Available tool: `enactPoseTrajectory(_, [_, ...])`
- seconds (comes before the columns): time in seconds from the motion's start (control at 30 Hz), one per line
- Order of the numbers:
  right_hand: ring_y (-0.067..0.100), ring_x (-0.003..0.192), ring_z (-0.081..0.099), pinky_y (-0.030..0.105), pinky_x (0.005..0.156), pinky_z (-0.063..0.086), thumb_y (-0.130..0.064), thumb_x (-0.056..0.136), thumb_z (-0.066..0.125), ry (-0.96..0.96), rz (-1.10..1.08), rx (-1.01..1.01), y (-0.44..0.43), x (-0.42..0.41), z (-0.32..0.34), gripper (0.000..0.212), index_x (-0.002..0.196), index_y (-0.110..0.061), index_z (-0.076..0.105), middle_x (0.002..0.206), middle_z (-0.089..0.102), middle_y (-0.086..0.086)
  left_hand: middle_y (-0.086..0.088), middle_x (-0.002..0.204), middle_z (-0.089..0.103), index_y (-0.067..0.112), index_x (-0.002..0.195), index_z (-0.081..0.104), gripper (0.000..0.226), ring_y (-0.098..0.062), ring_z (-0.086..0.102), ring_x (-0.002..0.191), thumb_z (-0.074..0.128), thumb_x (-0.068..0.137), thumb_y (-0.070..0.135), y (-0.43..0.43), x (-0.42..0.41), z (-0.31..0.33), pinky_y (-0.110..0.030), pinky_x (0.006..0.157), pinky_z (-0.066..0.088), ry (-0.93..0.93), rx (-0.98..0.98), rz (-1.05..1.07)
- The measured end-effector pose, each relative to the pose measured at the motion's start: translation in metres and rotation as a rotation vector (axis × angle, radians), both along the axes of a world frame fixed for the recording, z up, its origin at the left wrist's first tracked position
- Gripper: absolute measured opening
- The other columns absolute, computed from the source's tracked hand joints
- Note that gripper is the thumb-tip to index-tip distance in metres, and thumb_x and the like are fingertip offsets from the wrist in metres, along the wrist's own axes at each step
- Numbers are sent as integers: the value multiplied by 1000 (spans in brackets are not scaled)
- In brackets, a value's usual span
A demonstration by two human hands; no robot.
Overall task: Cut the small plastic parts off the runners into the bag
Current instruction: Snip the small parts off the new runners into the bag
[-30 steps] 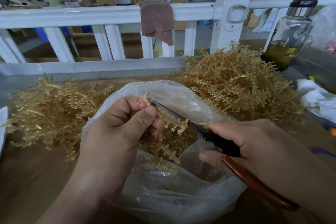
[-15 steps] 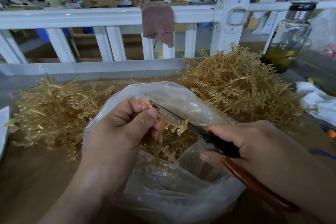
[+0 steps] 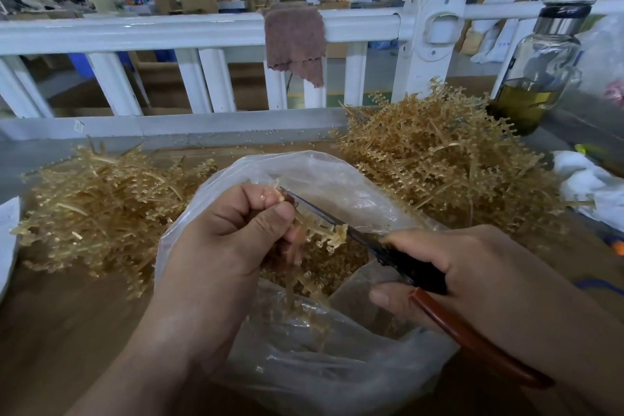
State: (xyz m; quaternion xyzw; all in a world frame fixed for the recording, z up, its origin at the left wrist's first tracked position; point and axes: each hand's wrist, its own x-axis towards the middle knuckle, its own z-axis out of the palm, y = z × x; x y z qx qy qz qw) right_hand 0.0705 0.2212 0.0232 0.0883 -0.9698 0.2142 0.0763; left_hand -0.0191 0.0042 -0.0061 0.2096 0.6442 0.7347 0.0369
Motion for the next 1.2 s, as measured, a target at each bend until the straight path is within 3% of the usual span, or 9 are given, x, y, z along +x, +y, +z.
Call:
enactPoseTrajectory(0.13, [10, 61, 57, 27, 55, 42, -75, 81, 49, -15, 26, -6, 3, -1, 2, 52, 92, -26, 62, 69, 59, -5, -5, 66, 61, 23, 70, 64, 17, -15, 54, 58, 65, 87, 23, 0, 0, -1, -21, 55, 48, 13, 19, -6])
enactPoseTrajectory(0.8, [12, 60, 56, 20, 52, 38, -67, 84, 51, -23, 29, 9, 0, -1, 6, 46, 84, -22, 61, 64, 55, -4, -3, 65, 59, 24, 71, 65, 15, -13, 54, 57, 64, 86, 20, 1, -1, 1, -21, 54, 48, 12, 49, -19])
enactPoseTrajectory(0.97, [11, 60, 56, 24, 53, 39, -73, 81, 42, -6, 13, 1, -1, 0, 3, 50, 80, -25, 59, 67, 56, -8, -4, 66, 60, 22, 72, 63, 14, -15, 54, 58, 64, 86, 20, 1, 0, 2, -23, 56, 49, -15, 60, -22])
enactPoseTrajectory(1.2, [7, 62, 58, 19, 54, 42, -76, 80, 43, -14, 22, -14, 0, -3, -2, 46, 90, -35, 59, 71, 60, -11, -10, 68, 62, 19, 68, 66, 22, -19, 56, 60, 62, 87, 30, 1, 3, 4, -26, 57, 49, -58, 31, -22])
